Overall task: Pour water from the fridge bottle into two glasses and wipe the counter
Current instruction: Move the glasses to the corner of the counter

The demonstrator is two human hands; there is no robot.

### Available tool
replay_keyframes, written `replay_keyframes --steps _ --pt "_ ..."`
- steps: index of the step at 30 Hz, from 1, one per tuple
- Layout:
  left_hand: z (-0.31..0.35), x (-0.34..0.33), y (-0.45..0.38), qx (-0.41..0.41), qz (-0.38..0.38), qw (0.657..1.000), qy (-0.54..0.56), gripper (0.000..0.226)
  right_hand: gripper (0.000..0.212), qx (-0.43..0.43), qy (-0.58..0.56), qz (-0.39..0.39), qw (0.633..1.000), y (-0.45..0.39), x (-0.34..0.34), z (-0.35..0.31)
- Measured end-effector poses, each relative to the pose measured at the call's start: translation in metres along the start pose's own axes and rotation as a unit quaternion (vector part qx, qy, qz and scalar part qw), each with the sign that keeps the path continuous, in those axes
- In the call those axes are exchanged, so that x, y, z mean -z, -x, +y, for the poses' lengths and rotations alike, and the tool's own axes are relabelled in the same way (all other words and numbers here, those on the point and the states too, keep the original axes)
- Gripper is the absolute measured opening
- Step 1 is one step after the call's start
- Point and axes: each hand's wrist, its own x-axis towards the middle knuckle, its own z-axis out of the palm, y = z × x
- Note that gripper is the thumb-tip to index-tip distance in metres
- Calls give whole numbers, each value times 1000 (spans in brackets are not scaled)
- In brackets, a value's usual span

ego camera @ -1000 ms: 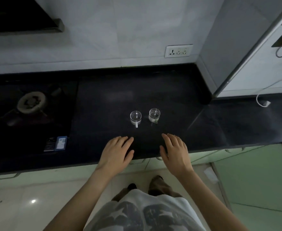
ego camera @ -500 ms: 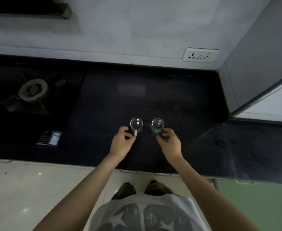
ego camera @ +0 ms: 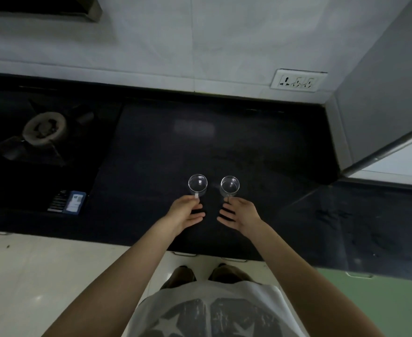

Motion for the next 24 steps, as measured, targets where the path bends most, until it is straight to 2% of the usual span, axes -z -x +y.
replay_keyframes --steps 6,18,24 --pt "-4 -8 -13 -30 19 999 7 23 18 30 15 13 999 -8 0 3" --pt "-8 -2 -22 -93 49 994 17 17 16 48 -2 28 998 -10 -3 1" --pt "-15 5 -17 -118 57 991 -4 16 17 81 51 36 995 -10 3 4"
